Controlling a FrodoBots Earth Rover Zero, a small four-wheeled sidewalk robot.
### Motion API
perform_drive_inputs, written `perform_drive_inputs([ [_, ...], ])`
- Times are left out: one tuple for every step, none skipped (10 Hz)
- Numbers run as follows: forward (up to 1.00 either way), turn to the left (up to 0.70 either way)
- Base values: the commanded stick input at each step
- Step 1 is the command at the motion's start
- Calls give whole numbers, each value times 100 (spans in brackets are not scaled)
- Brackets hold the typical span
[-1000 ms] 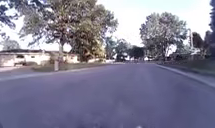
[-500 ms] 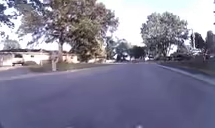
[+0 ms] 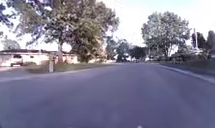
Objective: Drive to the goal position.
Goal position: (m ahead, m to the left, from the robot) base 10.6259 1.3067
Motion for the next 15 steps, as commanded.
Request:
perform_drive_inputs([
  [100,3],
  [100,3],
  [100,5],
  [100,10],
  [100,18],
  [100,26],
  [100,32],
  [100,36],
  [100,9],
  [100,2],
  [100,0],
  [100,0],
  [100,0],
  [100,0],
  [100,0],
])
